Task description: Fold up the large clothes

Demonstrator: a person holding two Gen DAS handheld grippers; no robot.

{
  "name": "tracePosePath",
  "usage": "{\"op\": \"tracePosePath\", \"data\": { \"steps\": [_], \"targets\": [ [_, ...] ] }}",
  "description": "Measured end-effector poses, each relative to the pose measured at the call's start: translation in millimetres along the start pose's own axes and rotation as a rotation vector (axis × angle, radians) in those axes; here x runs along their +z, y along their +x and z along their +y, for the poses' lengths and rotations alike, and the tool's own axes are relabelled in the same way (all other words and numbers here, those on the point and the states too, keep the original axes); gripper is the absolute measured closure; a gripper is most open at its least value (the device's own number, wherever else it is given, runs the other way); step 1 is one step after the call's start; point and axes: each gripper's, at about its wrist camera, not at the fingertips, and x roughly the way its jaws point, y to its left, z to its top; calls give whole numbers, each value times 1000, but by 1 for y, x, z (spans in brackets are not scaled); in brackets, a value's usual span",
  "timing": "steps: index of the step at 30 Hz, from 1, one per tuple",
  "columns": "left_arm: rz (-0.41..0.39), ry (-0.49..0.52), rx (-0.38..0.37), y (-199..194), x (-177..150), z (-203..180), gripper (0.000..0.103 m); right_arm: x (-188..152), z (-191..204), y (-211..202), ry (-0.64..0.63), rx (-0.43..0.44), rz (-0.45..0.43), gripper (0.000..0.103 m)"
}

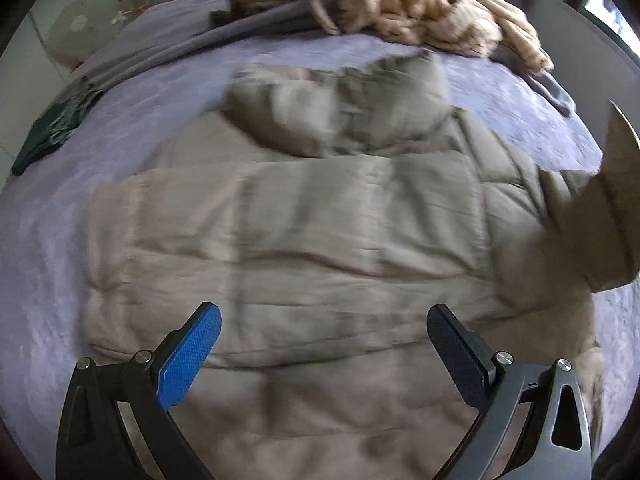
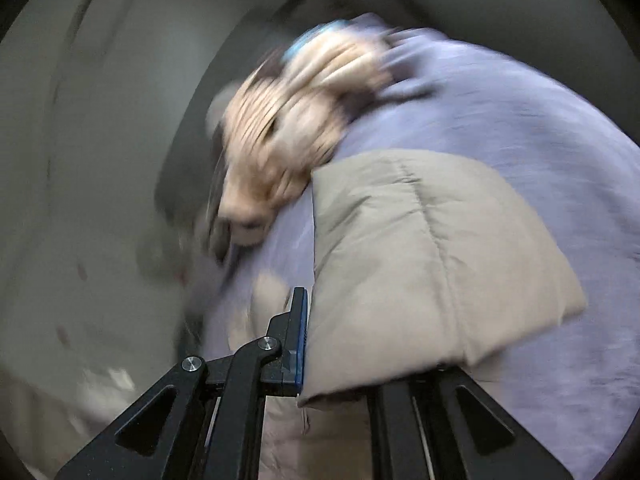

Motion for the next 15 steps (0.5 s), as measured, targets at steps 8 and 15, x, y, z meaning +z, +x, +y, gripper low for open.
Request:
{"op": "tracePosePath", "data": {
  "steps": [8, 15],
  "targets": [
    [2, -82, 76, 6, -15, 83, 0, -117, 87, 157, -252, -58, 300, 93],
    [33, -118, 65, 20, -28, 103, 0, -155, 64, 190, -139, -138, 392, 80]
  ]
}}
